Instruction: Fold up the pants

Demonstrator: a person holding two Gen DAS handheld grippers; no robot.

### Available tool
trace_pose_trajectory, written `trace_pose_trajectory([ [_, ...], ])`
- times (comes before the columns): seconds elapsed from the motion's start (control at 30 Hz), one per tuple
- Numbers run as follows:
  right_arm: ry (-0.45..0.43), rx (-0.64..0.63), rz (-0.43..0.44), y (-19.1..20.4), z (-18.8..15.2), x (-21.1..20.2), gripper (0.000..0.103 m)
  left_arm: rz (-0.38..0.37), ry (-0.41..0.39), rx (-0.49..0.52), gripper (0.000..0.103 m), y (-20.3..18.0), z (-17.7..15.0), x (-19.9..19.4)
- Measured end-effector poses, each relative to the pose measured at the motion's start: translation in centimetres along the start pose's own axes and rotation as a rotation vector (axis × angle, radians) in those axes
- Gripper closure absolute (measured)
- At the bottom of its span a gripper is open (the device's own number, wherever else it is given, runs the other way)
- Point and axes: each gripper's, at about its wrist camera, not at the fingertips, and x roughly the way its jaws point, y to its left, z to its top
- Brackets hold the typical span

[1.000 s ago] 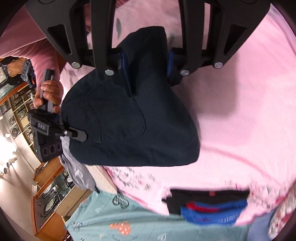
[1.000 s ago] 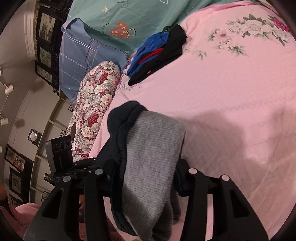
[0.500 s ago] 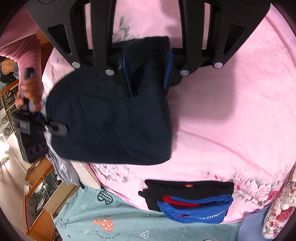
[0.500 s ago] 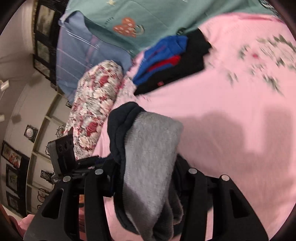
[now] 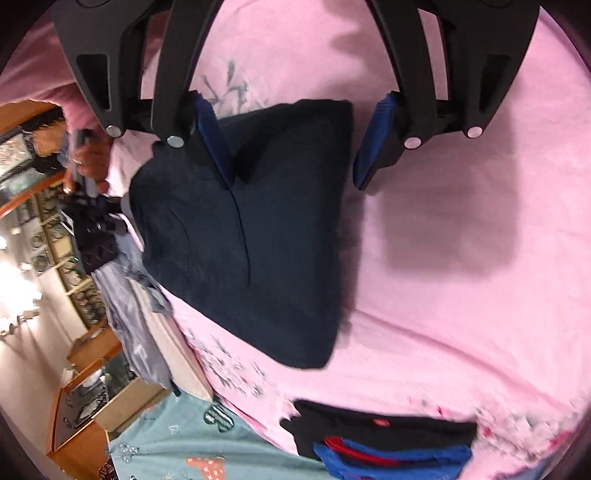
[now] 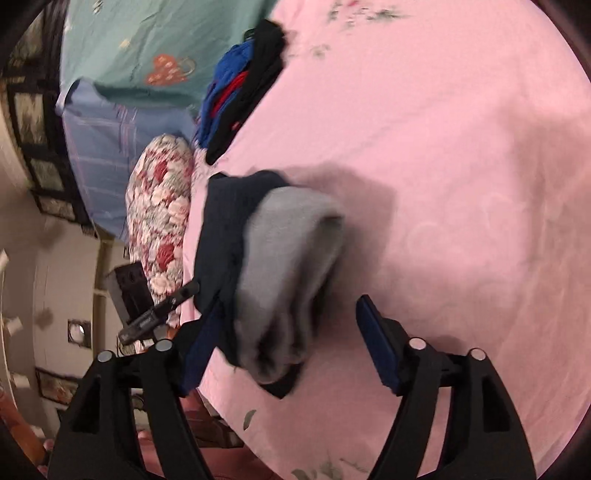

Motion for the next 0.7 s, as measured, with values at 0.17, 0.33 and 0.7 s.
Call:
trace_pose_trajectory([
  [0.17,0.09,0.01,0.123,1.3,2.9,4.6,0.026,-0.18,0.046,-0.072,0.034,1.8,0.9,1.7],
  [0.33,0.113,-0.083,-0.068,4.9,3.4,7.4,0.057,-0.208,0.024,-0.138,0.066,2.9,0.5,1.3],
  [0.7,0.013,-0.262,0.002,9.3,2.3,4.4,0.077,-0.131,-0.143,-0.011,0.077,-2.0,0.5,-3.9],
])
